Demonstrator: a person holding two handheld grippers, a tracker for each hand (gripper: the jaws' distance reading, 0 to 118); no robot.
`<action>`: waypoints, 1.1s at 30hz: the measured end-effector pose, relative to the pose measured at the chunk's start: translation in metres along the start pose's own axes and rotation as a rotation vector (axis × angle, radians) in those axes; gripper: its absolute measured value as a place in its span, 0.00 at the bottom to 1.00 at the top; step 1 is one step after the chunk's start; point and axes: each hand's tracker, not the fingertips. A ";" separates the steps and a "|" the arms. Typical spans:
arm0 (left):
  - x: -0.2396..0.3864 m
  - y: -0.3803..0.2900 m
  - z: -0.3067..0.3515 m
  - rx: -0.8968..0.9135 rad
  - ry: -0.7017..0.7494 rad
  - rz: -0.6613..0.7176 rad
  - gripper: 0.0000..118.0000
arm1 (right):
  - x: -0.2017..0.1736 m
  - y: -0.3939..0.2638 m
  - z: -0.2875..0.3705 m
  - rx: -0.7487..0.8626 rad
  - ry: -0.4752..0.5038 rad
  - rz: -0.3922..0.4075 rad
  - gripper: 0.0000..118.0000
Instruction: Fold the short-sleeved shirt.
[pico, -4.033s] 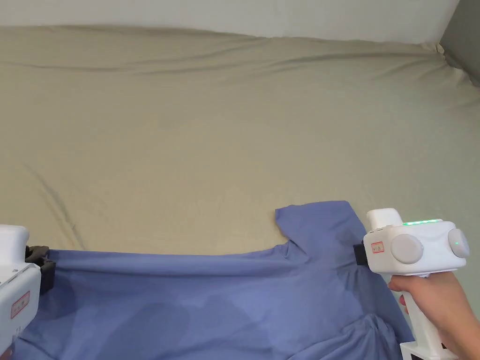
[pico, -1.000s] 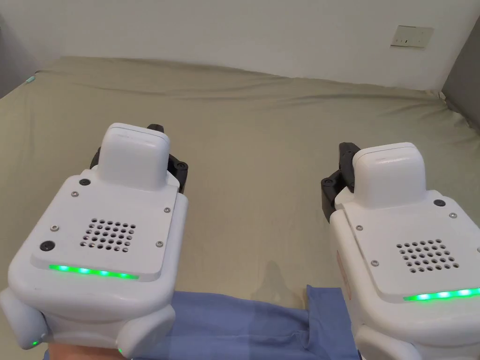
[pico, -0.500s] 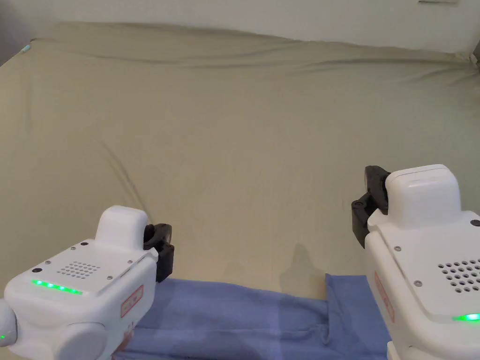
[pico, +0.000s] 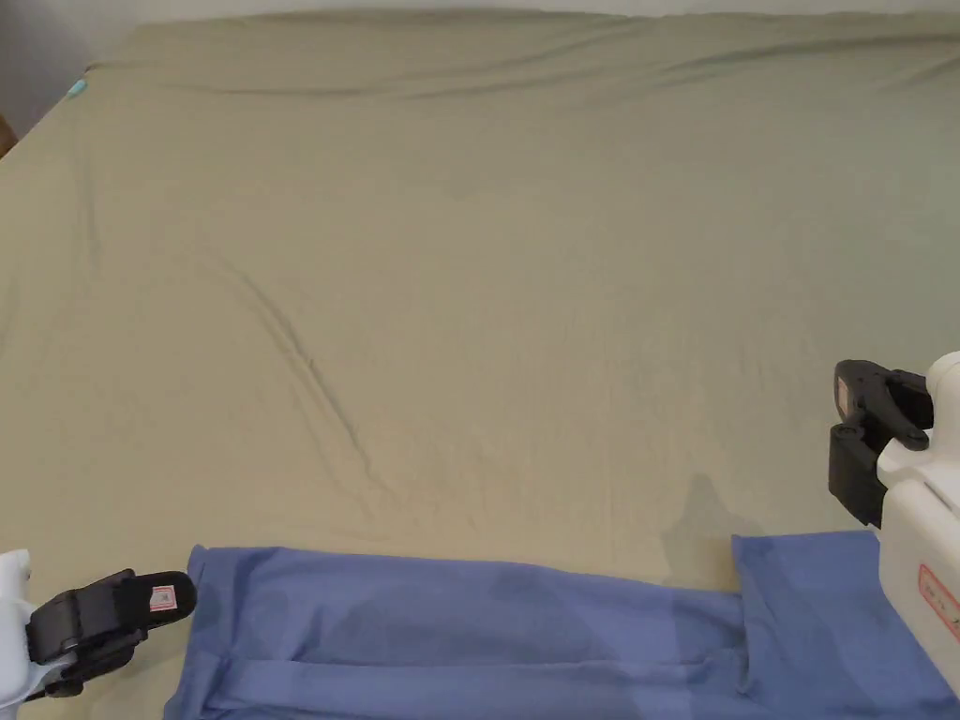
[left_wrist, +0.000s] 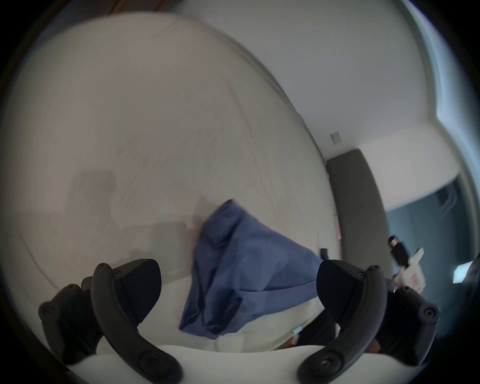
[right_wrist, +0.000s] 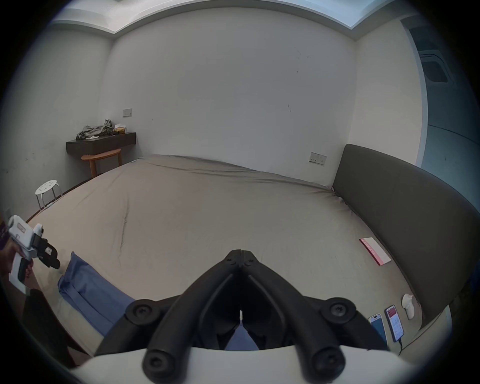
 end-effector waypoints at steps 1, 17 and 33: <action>-0.009 -0.001 -0.004 -0.019 -0.020 0.047 1.00 | 0.000 -0.001 0.000 -0.005 0.011 -0.008 0.00; -0.001 -0.038 -0.069 -0.159 -0.086 0.075 0.05 | -0.007 0.003 0.004 -0.019 0.034 -0.017 0.00; -0.001 -0.019 -0.025 0.001 -0.025 0.014 0.05 | -0.003 0.009 0.020 -0.001 0.019 0.004 0.00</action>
